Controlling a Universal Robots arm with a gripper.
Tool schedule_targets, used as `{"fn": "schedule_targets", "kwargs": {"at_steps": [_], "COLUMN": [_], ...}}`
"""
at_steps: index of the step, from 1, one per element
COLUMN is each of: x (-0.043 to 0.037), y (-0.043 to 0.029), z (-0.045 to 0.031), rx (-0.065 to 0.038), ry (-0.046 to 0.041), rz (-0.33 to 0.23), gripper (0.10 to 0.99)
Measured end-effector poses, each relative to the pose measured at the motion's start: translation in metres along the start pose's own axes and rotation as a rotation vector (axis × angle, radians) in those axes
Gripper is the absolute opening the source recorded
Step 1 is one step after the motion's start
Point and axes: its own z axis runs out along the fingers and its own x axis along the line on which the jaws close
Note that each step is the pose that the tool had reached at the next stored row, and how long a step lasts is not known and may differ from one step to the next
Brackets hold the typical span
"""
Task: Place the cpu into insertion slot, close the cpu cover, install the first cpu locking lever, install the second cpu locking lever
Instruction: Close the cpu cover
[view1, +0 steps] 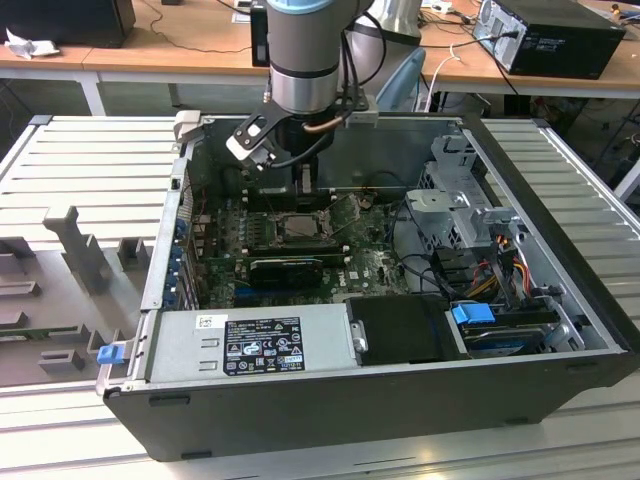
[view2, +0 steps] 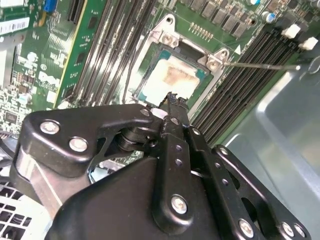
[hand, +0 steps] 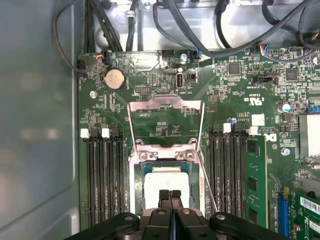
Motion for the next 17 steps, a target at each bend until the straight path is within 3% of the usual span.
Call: {"fn": "schedule_targets", "kwargs": {"at_steps": [4, 9, 14, 17], "x": [0.0001, -0.0005, 0.001, 0.0011], "y": [0.0104, 0.0121, 0.0125, 0.0128], "z": [0.0005, 0.0003, -0.0067, -0.0073], "rx": [0.0, 0.0, 0.0, 0.0], "ry": [0.0002, 0.0, -0.0007, -0.0007], "rz": [-0.002, -0.002, -0.003, -0.002], "gripper": [0.106, 0.106, 0.106, 0.106]}}
